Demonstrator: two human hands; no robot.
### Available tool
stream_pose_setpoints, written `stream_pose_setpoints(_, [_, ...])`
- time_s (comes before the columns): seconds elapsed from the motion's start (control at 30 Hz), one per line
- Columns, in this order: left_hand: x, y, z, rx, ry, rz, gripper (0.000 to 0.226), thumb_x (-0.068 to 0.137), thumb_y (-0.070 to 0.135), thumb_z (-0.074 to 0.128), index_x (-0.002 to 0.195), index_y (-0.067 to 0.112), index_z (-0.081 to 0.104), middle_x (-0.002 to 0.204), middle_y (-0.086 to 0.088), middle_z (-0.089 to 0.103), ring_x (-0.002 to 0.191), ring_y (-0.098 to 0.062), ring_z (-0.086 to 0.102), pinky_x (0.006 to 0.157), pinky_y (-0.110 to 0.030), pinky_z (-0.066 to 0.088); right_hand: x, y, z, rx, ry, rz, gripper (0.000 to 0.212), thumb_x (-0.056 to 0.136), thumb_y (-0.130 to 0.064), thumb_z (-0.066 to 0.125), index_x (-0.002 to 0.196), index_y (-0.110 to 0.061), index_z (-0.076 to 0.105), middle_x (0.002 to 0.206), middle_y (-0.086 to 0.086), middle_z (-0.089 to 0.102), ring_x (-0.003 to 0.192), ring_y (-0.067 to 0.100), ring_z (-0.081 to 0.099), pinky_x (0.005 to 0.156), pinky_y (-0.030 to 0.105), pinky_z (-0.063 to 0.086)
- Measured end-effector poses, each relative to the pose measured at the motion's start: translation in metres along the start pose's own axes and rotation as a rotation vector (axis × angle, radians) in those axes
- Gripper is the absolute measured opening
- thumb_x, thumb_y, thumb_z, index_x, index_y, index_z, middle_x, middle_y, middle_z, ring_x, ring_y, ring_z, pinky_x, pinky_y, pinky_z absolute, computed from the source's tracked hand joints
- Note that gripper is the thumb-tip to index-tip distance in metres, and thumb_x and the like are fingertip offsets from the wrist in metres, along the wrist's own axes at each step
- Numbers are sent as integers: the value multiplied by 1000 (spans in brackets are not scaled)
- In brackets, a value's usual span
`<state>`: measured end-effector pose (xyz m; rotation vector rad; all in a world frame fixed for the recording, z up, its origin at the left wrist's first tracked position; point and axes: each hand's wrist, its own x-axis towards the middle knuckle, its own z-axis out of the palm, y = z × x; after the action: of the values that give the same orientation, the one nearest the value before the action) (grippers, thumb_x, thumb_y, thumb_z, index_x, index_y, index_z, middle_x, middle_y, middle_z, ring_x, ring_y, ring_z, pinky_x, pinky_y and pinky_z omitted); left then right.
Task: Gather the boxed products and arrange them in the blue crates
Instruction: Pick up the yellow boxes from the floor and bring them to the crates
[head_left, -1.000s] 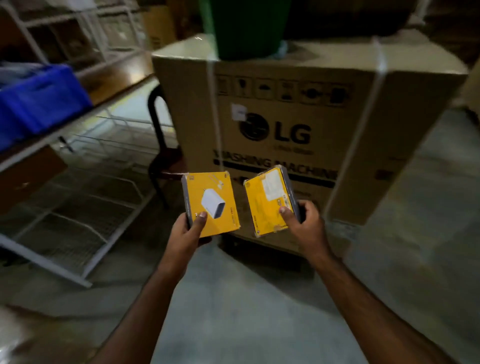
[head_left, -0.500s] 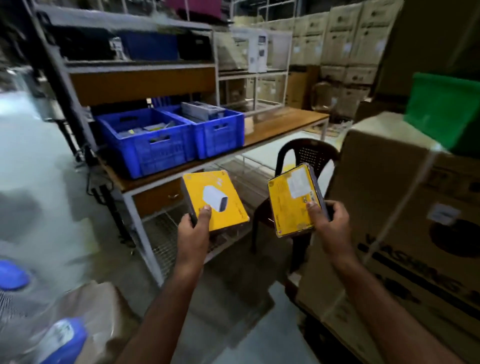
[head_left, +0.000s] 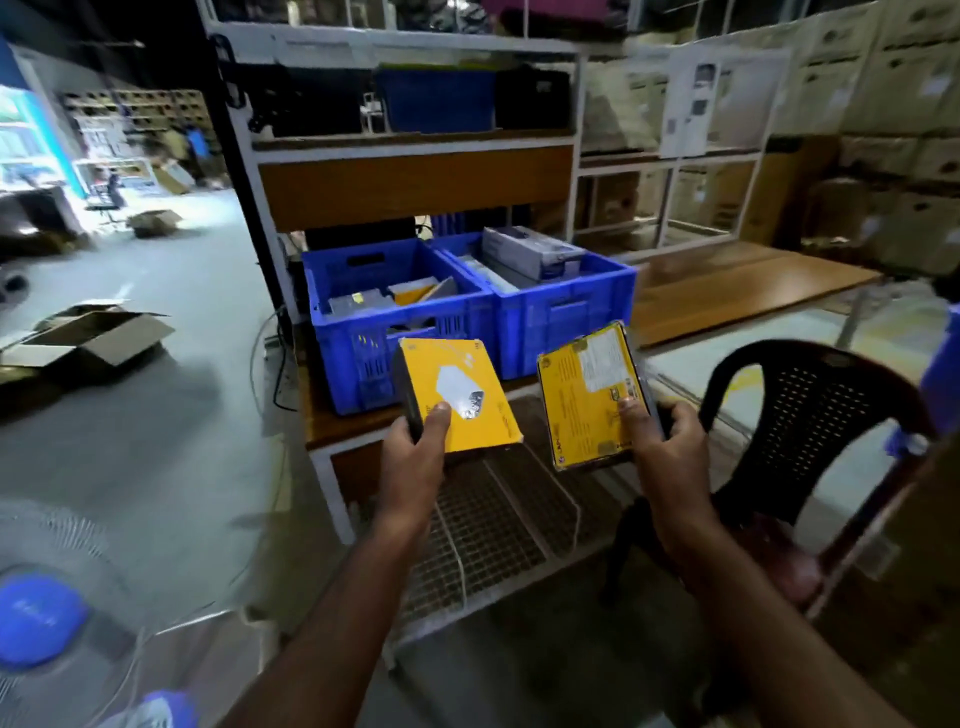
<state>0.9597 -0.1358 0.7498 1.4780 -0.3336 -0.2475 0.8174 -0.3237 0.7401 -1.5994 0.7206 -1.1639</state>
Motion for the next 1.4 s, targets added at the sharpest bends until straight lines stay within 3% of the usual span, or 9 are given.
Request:
stream_pose_setpoints(0.23, [104,14,2,54,170,48,25,94,41,57,100,18,65,98,-9,71,92,-28,67,81,-49,53,110,12,91,72,-117,34,55,73,-64,61,100,-16,60,94,6,68,88,24,67,75,44,57])
stream_pose_setpoints(0.5, [252,42,-7,-63,206,104,38,92,44,58,116,15,63,106,-10,70,92,-28,69,73,-43,58,199,17,204,89,-204,-37,35,87,-49,63,100,-17,60,96,6,68,91,23,67,76,44,58])
stream_pose_setpoints(0.73, [369,47,-45,11,280,30,46,79,53,58,100,12,64,97,-15,68,86,-31,67,76,-46,54,263,8,314,52,-202,-70,30,89,-41,64,101,-14,55,95,2,64,89,20,63,75,38,55])
stream_pose_setpoints(0.83, [403,39,-55,209,155,-121,54,74,55,54,104,11,59,104,-14,65,93,-33,64,84,-44,51,281,20,350,-89,-207,-52,33,88,-44,65,98,-14,58,94,5,65,88,23,63,77,40,52])
stream_pose_setpoints(0.9, [419,30,-57,507,71,-217,69,76,51,50,128,6,49,127,-19,57,111,-36,57,95,-41,46,288,26,362,-249,-269,-68,34,90,-41,62,92,-7,62,87,10,66,85,27,62,73,35,46])
stream_pose_setpoints(0.97, [426,20,-53,876,59,-189,70,89,35,49,147,3,25,149,-23,31,132,-40,38,104,-43,35,290,31,370,-407,-313,-133,40,92,-39,58,84,-1,64,79,15,67,79,30,61,66,35,41])
stream_pose_setpoints(1.03, [426,14,-47,1056,53,-87,64,92,27,48,146,2,27,150,-25,22,138,-42,26,110,-47,27,293,35,374,-483,-303,-170,43,91,-43,55,78,-2,62,75,15,64,76,32,59,64,36,39])
stream_pose_setpoints(1.2, [436,3,-41,1227,-14,13,55,93,35,48,138,4,38,148,-27,28,139,-42,21,112,-52,27,291,42,375,-582,-258,-216,22,91,-37,60,80,-18,52,74,1,55,71,20,47,62,28,26])
stream_pose_setpoints(1.4, [435,-1,-40,1242,-55,72,57,94,39,49,141,9,40,148,-25,30,139,-41,23,112,-52,29,286,44,375,-593,-225,-293,21,90,-31,62,82,-12,57,74,-1,55,70,18,46,61,29,24])
